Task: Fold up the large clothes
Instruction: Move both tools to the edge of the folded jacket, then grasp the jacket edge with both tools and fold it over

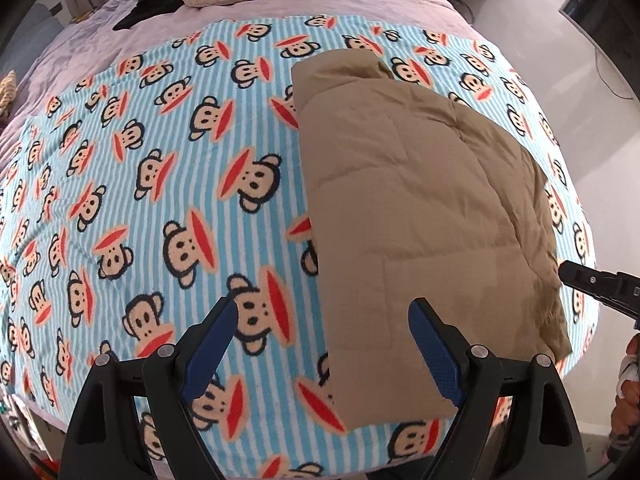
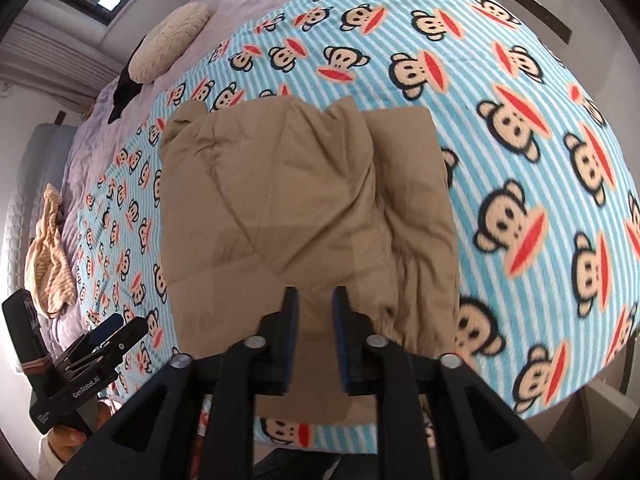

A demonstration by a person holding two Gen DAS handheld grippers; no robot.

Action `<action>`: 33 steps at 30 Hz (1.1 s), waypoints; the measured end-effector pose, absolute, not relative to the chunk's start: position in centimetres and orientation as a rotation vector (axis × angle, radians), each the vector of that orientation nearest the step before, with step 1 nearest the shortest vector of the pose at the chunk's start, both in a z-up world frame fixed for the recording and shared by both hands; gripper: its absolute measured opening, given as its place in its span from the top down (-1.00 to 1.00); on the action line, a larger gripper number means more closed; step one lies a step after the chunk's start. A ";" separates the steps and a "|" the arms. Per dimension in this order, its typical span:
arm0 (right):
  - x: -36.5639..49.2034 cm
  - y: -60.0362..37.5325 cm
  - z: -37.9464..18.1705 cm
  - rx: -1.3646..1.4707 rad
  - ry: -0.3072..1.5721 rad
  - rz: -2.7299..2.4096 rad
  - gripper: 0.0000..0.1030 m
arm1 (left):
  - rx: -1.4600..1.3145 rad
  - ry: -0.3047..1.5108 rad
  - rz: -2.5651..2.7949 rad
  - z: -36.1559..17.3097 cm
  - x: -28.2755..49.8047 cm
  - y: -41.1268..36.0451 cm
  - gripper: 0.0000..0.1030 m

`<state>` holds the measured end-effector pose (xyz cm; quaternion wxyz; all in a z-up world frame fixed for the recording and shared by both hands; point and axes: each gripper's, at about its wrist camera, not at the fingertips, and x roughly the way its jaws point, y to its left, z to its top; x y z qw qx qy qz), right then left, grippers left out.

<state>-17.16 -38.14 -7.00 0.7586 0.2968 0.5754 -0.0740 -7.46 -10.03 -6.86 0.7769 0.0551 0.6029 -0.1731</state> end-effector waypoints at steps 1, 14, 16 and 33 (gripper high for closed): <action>-16.8 -38.5 -7.1 0.641 1.261 -0.156 0.23 | 0.119 1.307 -0.366 -7.0 -7.3 -10.3 -0.71; -16.3 -44.6 -9.2 0.653 1.273 -0.154 -0.62 | 0.005 1.369 -0.374 -10.0 -3.7 -10.9 -1.00; -16.5 -45.7 -10.2 0.684 1.286 -0.143 -0.66 | -0.030 1.381 -0.399 -10.8 -3.0 -10.7 -1.00; -11.8 -47.8 -19.6 0.883 1.373 0.180 -0.99 | -0.459 1.592 -0.778 -19.8 1.5 -12.4 -1.00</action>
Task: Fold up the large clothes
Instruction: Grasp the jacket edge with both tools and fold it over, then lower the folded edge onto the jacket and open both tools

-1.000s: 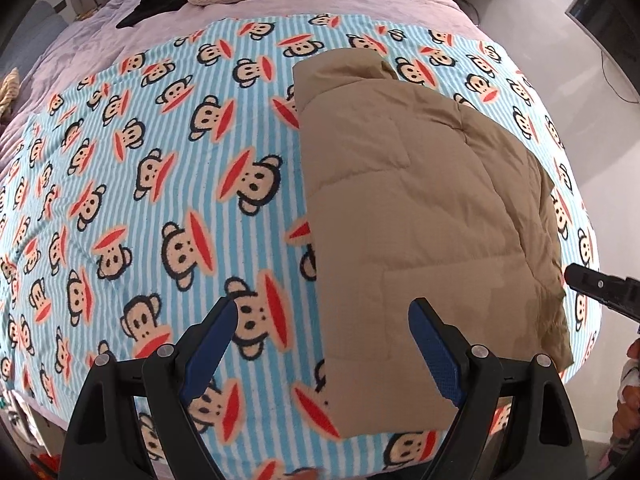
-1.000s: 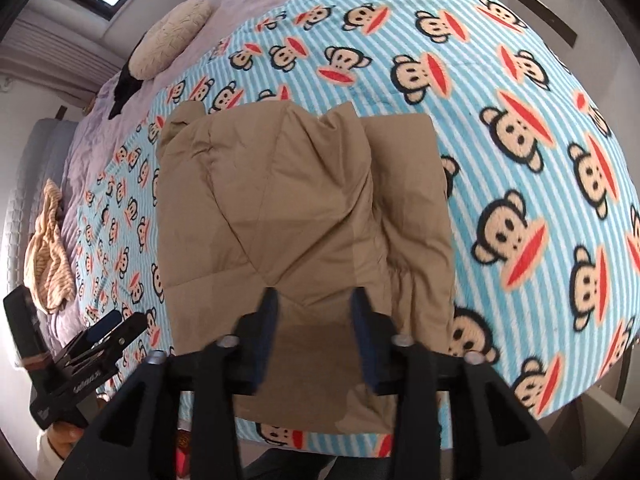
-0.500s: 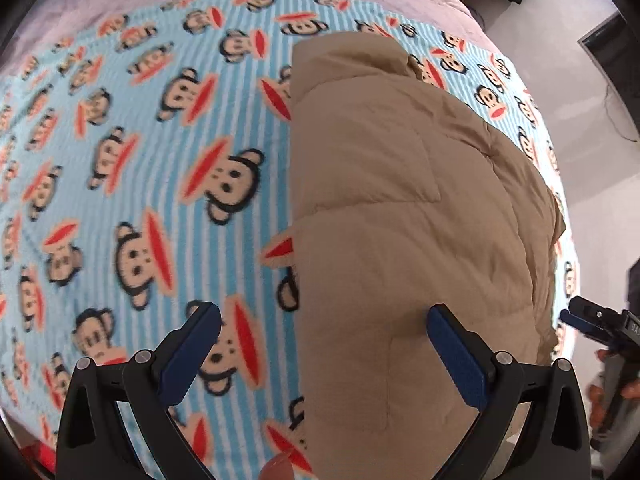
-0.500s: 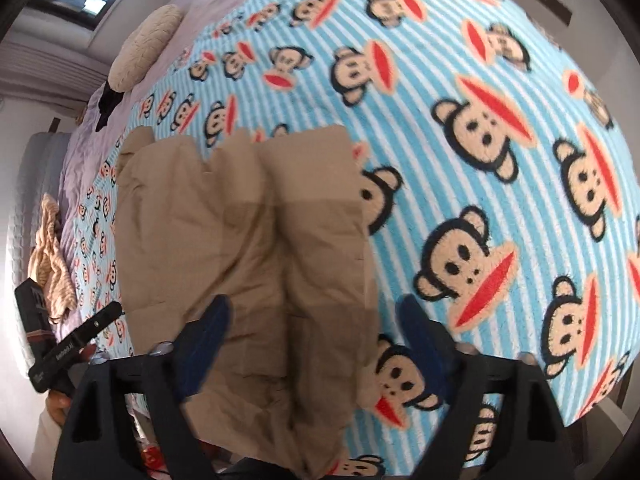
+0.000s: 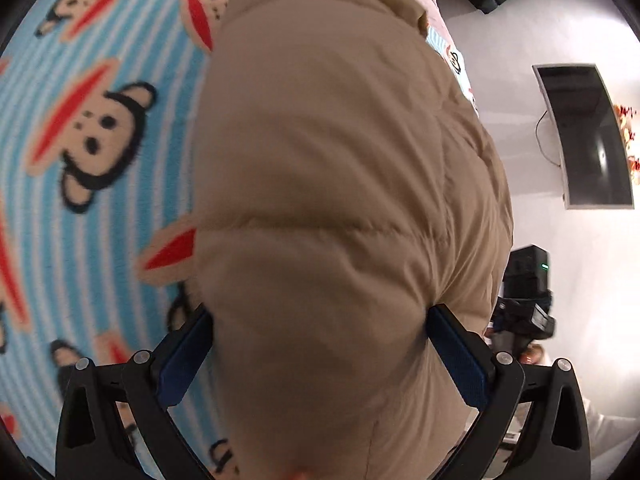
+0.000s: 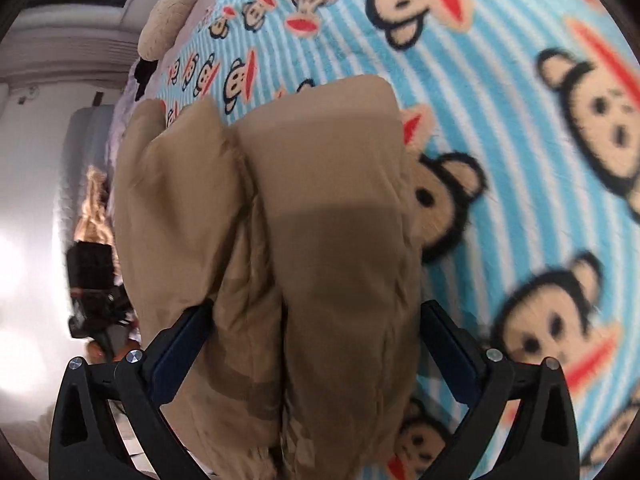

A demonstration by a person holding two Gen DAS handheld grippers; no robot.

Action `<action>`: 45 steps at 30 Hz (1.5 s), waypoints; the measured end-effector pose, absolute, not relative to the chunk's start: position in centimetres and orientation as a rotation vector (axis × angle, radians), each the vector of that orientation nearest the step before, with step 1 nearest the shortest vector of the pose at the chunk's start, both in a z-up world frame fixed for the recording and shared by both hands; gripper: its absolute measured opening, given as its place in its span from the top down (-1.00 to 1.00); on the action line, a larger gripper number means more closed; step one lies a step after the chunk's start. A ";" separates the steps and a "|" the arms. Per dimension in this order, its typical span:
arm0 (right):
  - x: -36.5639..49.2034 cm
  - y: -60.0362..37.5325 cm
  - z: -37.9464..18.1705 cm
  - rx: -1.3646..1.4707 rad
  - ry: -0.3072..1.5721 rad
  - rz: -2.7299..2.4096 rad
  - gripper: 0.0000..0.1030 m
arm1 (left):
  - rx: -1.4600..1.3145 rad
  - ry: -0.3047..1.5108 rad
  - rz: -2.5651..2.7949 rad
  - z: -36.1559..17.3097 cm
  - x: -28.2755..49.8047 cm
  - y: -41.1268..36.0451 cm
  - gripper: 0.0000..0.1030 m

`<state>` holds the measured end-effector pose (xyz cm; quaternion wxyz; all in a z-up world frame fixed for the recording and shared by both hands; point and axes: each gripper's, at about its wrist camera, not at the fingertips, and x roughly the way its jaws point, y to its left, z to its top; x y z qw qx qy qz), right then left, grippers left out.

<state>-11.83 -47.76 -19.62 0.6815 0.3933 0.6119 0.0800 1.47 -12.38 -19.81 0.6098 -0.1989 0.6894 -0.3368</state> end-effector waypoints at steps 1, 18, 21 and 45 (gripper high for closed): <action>-11.2 -47.9 -20.5 0.933 1.383 0.196 -0.99 | -0.473 1.598 -0.778 -20.1 1.5 -12.7 -1.00; -10.1 -45.1 -18.2 1.102 1.280 0.245 0.00 | -0.463 1.450 -0.814 -14.8 0.4 -13.1 -0.50; -9.3 -42.7 -15.8 1.076 1.235 0.258 0.00 | -0.462 1.409 -0.842 -13.2 1.2 -10.7 -0.50; 8.9 -12.8 -19.0 0.943 1.324 0.305 -0.17 | -0.406 1.303 -0.381 -17.1 14.0 21.5 -0.62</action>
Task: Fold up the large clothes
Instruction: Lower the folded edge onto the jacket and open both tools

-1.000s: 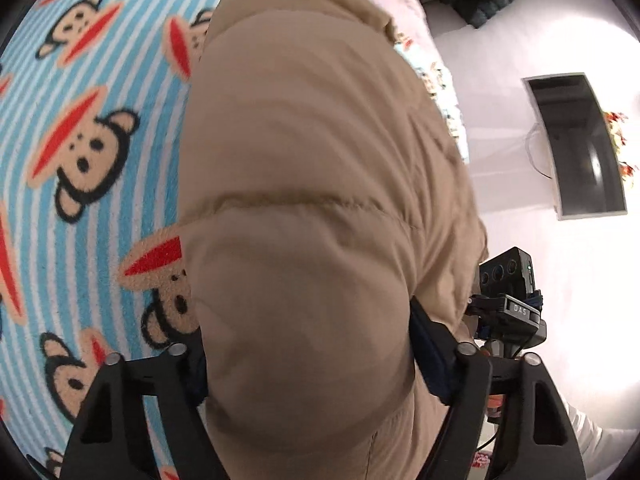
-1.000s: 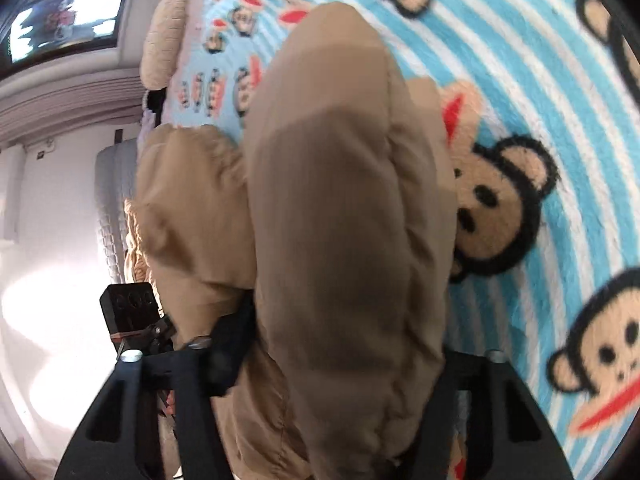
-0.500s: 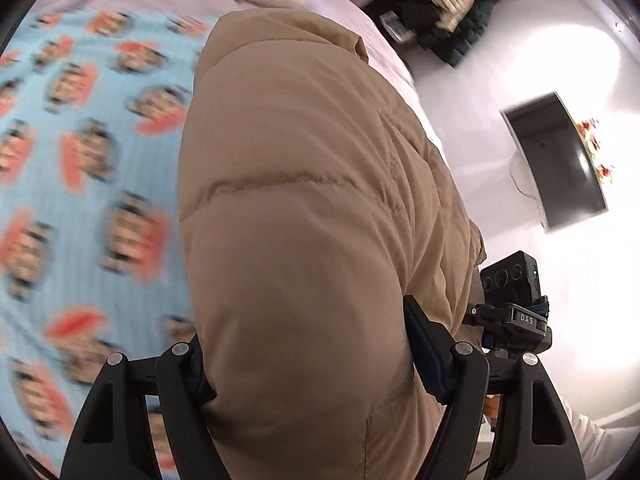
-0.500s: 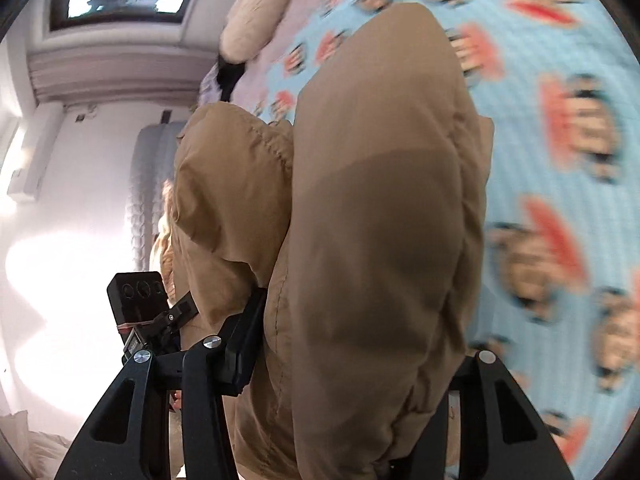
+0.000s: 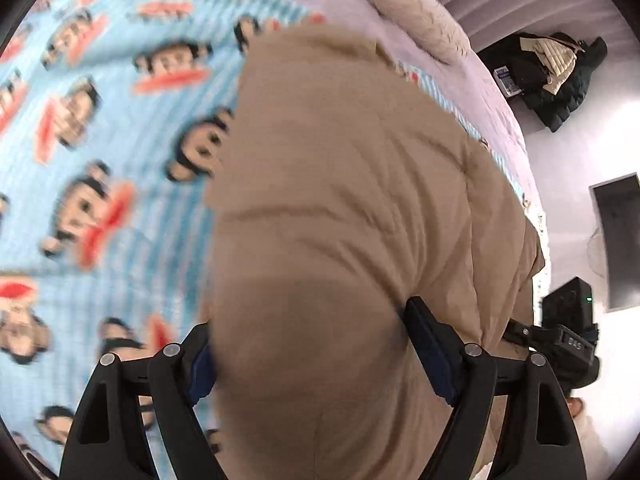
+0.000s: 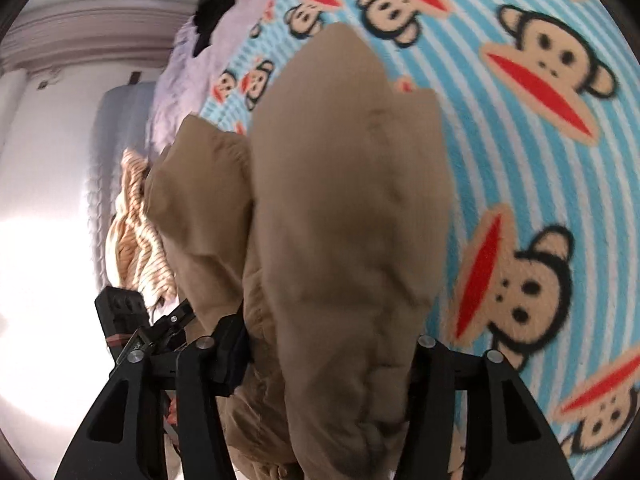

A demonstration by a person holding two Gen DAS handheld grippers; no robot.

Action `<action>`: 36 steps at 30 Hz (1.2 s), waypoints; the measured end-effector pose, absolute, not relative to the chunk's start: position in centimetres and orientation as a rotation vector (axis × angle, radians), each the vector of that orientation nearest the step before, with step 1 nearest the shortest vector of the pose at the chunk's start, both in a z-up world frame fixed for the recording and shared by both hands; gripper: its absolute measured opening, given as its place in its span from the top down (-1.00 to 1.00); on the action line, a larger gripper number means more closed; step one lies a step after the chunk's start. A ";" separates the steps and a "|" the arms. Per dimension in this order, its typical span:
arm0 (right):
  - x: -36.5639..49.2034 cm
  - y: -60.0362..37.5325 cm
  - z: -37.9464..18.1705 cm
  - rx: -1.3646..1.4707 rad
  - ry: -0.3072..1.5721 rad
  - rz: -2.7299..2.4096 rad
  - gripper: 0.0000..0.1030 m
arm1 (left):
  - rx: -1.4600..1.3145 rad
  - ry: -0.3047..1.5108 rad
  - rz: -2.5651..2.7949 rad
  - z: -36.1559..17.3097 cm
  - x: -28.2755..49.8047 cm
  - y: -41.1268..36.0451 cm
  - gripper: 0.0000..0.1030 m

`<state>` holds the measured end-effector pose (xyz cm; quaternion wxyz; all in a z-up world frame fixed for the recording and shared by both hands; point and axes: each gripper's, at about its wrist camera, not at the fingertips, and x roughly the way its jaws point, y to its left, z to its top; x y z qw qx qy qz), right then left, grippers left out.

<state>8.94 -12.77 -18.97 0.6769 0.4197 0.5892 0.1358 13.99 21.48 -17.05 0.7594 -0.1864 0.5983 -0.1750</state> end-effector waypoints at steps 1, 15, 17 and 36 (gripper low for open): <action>8.5 -12.8 -18.3 0.916 1.338 0.283 -0.18 | -0.373 1.274 -0.380 -15.9 13.8 21.7 -0.62; 8.5 -9.6 -9.3 0.542 1.238 0.170 0.34 | -0.138 1.144 -0.324 -14.2 21.9 18.6 -0.62; 8.9 -8.8 -10.9 0.534 1.274 0.144 0.36 | -0.105 1.144 -0.324 -14.3 22.0 17.3 -0.62; 1.1 -8.7 -13.1 0.517 1.323 -0.027 0.44 | 0.081 1.115 -0.383 -10.4 13.2 16.6 -0.63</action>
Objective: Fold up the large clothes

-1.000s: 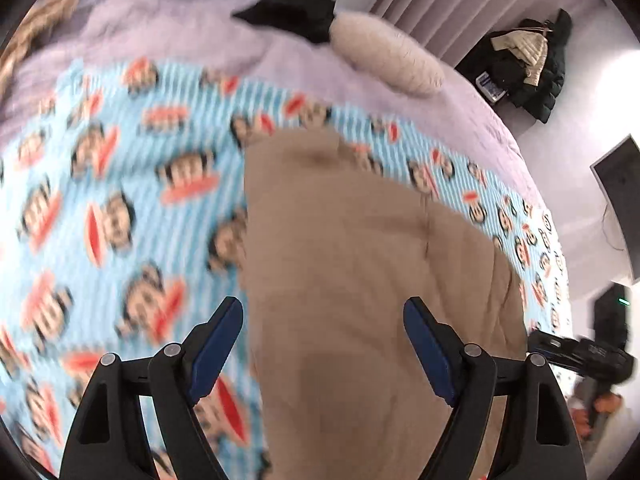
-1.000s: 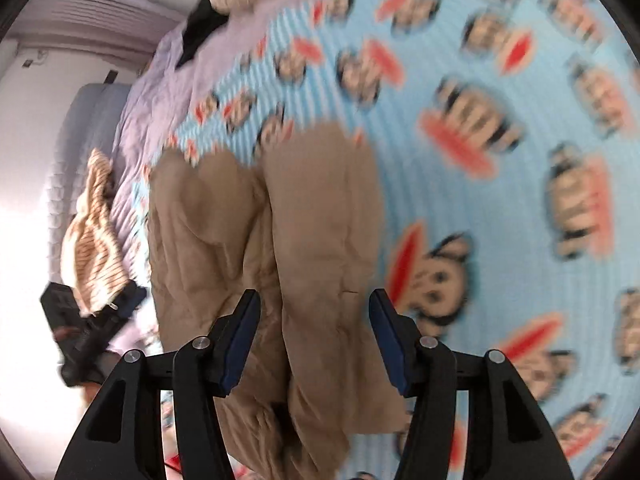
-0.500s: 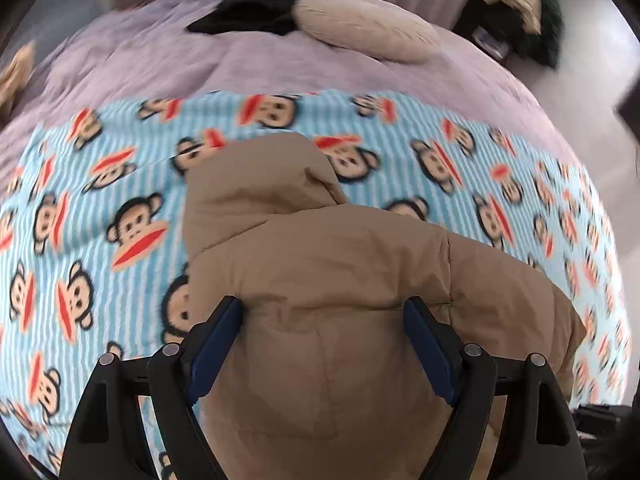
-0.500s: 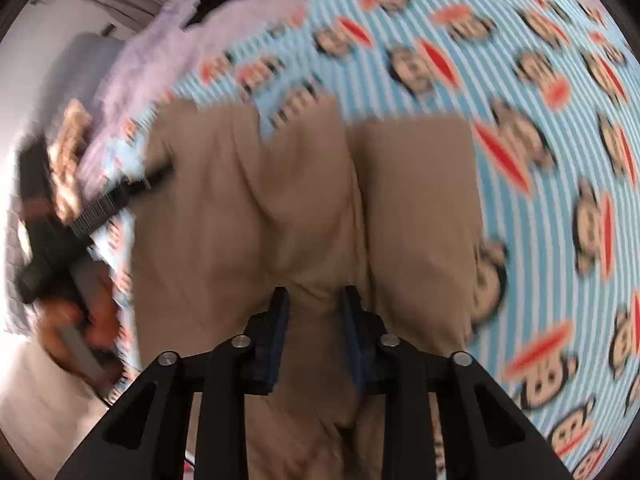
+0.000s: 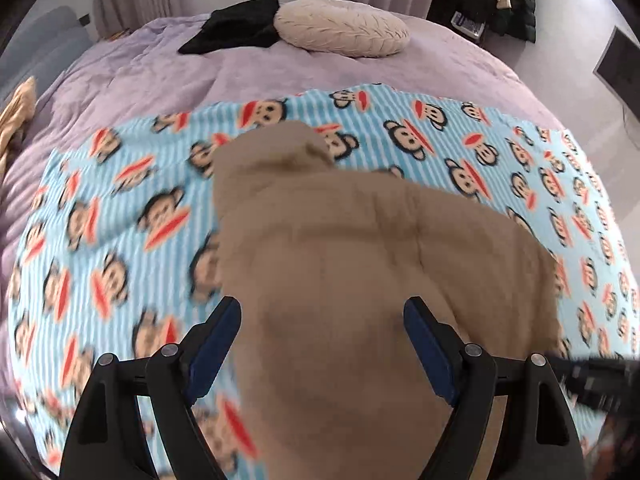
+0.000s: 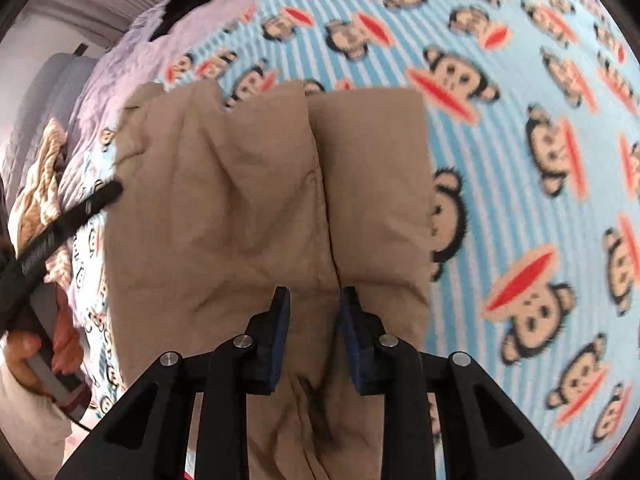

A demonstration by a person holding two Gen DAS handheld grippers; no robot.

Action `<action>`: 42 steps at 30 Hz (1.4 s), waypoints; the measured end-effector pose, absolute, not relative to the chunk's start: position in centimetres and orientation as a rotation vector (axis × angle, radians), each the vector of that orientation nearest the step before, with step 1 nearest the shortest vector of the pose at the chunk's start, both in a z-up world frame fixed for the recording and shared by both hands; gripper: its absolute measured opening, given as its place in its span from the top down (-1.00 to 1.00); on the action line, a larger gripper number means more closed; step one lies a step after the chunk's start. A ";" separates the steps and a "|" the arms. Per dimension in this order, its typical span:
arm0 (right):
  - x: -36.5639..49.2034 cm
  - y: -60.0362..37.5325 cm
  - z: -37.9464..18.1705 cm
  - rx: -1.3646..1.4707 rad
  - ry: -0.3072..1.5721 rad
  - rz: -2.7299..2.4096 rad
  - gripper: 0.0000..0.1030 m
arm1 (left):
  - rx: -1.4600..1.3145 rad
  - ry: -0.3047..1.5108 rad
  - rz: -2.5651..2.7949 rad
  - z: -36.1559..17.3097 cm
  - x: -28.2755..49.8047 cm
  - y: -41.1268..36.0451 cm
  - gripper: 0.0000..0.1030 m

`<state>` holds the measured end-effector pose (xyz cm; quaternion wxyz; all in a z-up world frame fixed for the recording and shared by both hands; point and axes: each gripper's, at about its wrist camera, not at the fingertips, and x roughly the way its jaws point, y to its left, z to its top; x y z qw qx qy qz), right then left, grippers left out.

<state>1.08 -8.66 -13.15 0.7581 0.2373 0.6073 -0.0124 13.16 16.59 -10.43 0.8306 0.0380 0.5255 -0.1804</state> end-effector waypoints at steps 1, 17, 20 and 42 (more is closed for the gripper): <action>0.5 -8.4 -12.1 0.503 1.310 -0.025 0.44 | 0.065 1.130 -0.383 -10.2 11.7 17.5 -0.63; -6.2 -6.1 -13.5 0.467 1.449 -0.008 0.45 | 0.030 1.334 -0.297 -14.5 3.2 19.5 -0.68; -4.8 -7.0 -14.8 0.467 1.457 -0.071 0.44 | 0.062 1.331 -0.300 -13.6 3.2 18.8 -0.68; -8.7 -6.7 -6.9 0.498 1.324 -0.007 0.26 | 0.045 1.231 -0.262 -7.8 -0.6 19.2 -0.68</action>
